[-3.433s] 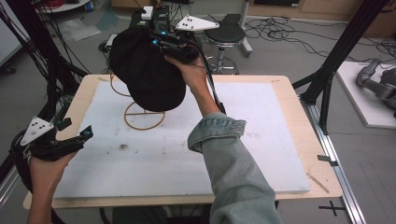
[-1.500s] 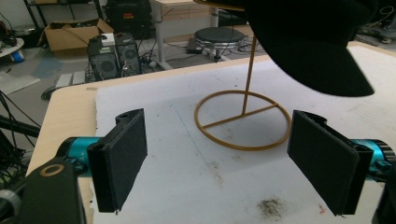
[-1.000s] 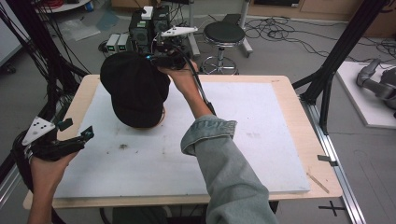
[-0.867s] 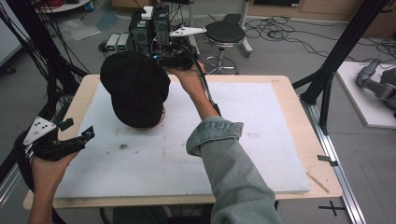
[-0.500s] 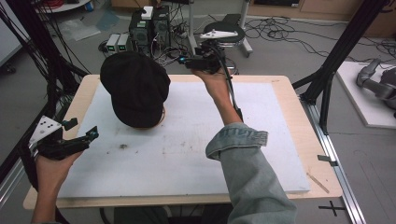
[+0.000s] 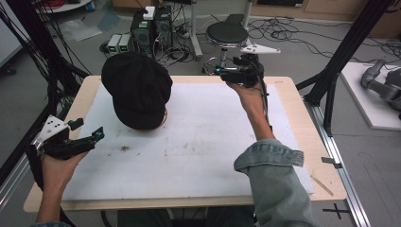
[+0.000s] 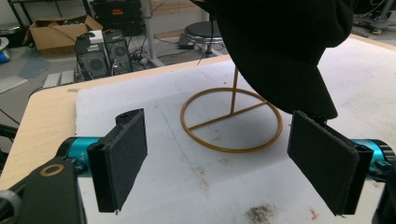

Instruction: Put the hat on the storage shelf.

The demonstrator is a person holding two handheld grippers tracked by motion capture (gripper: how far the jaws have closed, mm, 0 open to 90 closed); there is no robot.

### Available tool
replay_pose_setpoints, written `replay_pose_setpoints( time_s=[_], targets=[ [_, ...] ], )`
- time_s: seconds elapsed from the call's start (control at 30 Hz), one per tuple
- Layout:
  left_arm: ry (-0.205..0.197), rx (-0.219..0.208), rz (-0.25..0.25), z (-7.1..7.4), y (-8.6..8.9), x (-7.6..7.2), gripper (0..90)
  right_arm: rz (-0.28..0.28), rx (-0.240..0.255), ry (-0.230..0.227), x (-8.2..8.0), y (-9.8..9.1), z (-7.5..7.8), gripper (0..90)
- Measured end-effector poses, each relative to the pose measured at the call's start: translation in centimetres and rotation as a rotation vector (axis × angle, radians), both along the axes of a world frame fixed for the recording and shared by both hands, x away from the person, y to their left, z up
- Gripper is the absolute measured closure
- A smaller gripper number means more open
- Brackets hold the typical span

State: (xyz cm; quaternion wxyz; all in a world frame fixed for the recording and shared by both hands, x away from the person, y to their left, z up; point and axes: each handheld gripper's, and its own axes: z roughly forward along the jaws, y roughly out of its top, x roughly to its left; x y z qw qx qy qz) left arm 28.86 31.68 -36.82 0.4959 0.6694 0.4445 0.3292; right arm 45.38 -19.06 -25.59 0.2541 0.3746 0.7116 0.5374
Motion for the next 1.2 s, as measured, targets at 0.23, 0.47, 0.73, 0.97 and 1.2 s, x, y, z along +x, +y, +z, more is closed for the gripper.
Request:
replay_pose_setpoints(
  time_s=[0.23, 0.47, 0.73, 0.97, 1.2],
  targets=[
    [0.006, 0.006, -0.009, -0.3, -0.5, 0.3, 20.2, -0.095, -0.011, 0.007, -2.5, -4.4, -1.6, 12.8],
    [0.017, 0.008, -0.014, -0.6, -0.7, 0.4, 20.2, -0.135, -0.006, 0.01, -4.8, -6.9, -3.1, 12.6],
    [0.021, 0.011, -0.018, -0.7, -0.8, 0.4, 20.1, -0.18, 0.015, 0.023, -7.6, -9.9, -5.5, 12.6],
    [0.026, 0.012, -0.013, -1.0, -0.8, 0.5, 20.1, -0.208, 0.006, 0.026, -9.4, -10.9, -7.6, 12.6],
    [0.021, 0.013, -0.014, -1.0, -0.9, 0.5, 20.1, -0.221, 0.021, 0.06, -10.3, -11.4, -9.1, 12.6]
  ],
)
